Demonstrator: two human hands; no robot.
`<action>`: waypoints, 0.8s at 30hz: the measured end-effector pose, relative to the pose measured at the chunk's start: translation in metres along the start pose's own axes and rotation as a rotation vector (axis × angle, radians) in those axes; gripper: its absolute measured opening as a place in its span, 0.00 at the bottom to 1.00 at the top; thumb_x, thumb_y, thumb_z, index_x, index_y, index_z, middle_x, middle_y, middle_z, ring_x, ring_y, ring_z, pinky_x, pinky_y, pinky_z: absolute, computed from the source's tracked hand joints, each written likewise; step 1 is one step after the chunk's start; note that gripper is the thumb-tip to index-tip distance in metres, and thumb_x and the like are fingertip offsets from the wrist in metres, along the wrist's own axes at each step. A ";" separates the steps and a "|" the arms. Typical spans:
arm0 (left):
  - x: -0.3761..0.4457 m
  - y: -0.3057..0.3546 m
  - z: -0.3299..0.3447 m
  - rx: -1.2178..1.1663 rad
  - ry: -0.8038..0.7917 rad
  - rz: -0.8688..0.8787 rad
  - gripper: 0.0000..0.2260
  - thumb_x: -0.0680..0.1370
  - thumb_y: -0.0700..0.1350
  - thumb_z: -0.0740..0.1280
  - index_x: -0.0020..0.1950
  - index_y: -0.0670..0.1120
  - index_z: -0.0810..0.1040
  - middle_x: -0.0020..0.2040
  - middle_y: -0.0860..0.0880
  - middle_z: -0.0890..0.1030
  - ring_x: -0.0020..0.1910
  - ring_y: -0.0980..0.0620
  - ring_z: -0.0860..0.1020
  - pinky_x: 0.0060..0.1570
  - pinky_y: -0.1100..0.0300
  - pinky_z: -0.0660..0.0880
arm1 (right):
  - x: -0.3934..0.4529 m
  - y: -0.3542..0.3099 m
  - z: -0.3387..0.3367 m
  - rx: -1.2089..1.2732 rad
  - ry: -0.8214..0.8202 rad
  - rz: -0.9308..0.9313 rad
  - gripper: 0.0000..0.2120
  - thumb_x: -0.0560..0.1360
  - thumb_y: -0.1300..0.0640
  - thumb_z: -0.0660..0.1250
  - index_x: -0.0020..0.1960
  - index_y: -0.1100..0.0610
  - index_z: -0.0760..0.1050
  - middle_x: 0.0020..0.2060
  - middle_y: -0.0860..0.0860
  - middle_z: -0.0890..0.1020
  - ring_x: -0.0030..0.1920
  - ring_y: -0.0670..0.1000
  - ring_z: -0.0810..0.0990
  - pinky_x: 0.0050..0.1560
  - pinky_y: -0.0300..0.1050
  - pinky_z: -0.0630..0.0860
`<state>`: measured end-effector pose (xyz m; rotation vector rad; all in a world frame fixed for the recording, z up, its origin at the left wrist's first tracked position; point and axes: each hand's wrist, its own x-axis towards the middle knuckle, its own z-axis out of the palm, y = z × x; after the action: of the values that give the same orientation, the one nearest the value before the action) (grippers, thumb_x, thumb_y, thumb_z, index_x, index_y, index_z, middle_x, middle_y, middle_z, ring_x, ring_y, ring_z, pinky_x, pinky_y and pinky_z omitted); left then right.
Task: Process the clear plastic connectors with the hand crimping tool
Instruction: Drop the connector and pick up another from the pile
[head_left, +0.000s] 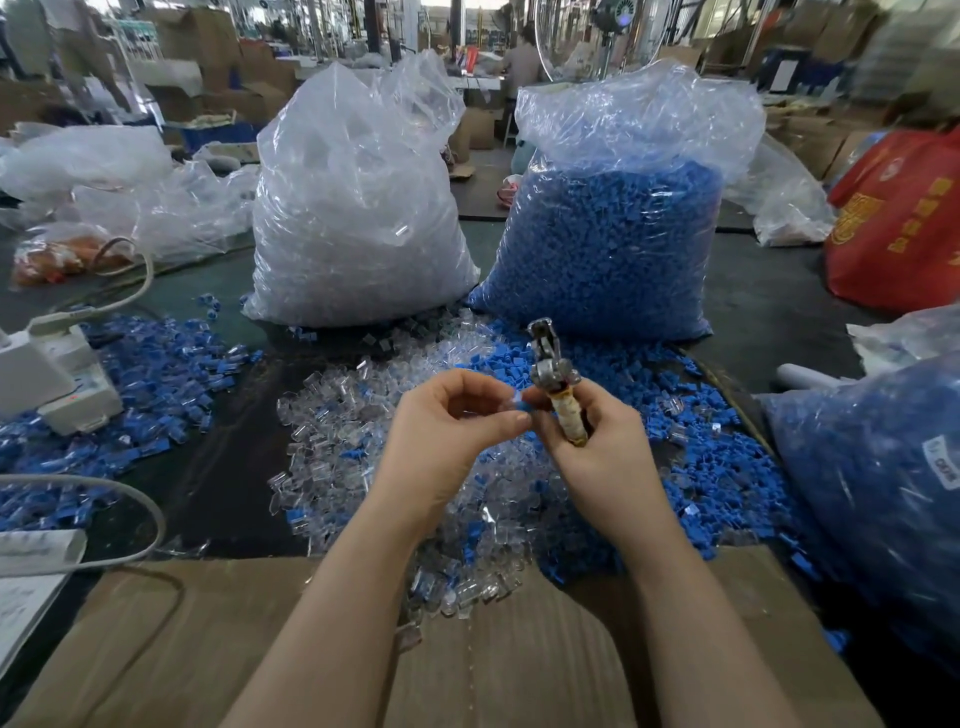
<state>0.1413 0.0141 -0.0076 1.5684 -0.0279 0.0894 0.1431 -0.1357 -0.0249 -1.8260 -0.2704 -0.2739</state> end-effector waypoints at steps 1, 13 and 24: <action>0.000 0.001 0.000 -0.012 -0.009 0.003 0.09 0.68 0.33 0.77 0.46 0.42 0.83 0.39 0.49 0.85 0.38 0.58 0.82 0.39 0.70 0.76 | 0.000 0.000 0.000 -0.007 -0.009 -0.003 0.11 0.77 0.62 0.69 0.49 0.45 0.79 0.43 0.44 0.84 0.43 0.46 0.82 0.43 0.38 0.79; 0.001 -0.003 0.001 -0.059 -0.009 -0.077 0.09 0.69 0.32 0.76 0.45 0.42 0.82 0.40 0.48 0.85 0.40 0.55 0.82 0.45 0.62 0.80 | 0.000 0.003 -0.001 -0.115 -0.006 0.030 0.06 0.78 0.60 0.68 0.53 0.54 0.80 0.42 0.49 0.84 0.44 0.50 0.82 0.46 0.53 0.80; -0.001 -0.004 0.007 -0.077 -0.012 -0.070 0.07 0.69 0.37 0.77 0.42 0.42 0.81 0.40 0.44 0.84 0.39 0.55 0.79 0.41 0.62 0.75 | -0.001 0.001 0.002 -0.060 0.059 -0.037 0.07 0.75 0.64 0.69 0.47 0.52 0.77 0.41 0.51 0.81 0.42 0.54 0.79 0.45 0.56 0.78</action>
<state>0.1408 0.0076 -0.0112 1.4920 0.0136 0.0234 0.1421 -0.1341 -0.0265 -1.8698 -0.2570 -0.3644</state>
